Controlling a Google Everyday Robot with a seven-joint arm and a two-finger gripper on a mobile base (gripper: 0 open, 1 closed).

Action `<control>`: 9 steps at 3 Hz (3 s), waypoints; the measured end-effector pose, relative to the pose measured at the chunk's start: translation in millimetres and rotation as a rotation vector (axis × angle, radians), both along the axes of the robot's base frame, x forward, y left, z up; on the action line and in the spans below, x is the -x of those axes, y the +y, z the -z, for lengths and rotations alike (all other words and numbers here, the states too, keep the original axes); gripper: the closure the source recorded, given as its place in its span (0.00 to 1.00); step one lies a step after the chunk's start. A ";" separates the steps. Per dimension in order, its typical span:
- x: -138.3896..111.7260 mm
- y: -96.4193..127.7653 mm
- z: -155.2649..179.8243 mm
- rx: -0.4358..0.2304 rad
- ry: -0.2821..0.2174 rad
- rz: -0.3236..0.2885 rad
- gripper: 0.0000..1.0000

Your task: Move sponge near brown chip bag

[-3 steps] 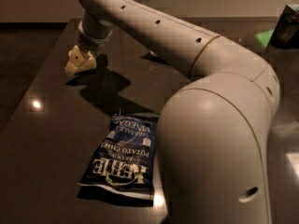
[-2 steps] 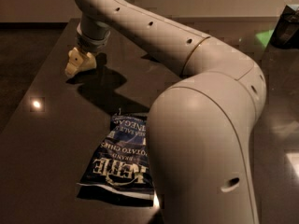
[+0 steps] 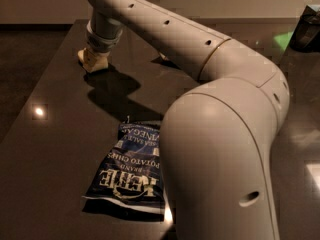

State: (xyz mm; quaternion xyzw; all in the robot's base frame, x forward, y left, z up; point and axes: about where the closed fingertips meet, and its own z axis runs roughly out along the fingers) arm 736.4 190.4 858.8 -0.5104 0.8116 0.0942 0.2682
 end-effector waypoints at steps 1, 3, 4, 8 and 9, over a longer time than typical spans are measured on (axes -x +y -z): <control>1.1 -24.8 -15.6 -0.004 -0.025 0.013 0.74; 4.8 -97.4 -47.1 -0.002 -0.072 0.104 1.00; 12.9 -136.3 -59.1 0.005 -0.096 0.156 1.00; 30.6 -250.8 -67.8 0.074 -0.147 0.329 0.39; 31.0 -252.8 -66.3 0.081 -0.149 0.331 0.15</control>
Offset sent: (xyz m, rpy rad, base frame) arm -0.0043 -0.1121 0.0614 0.0087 -0.0878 -0.1116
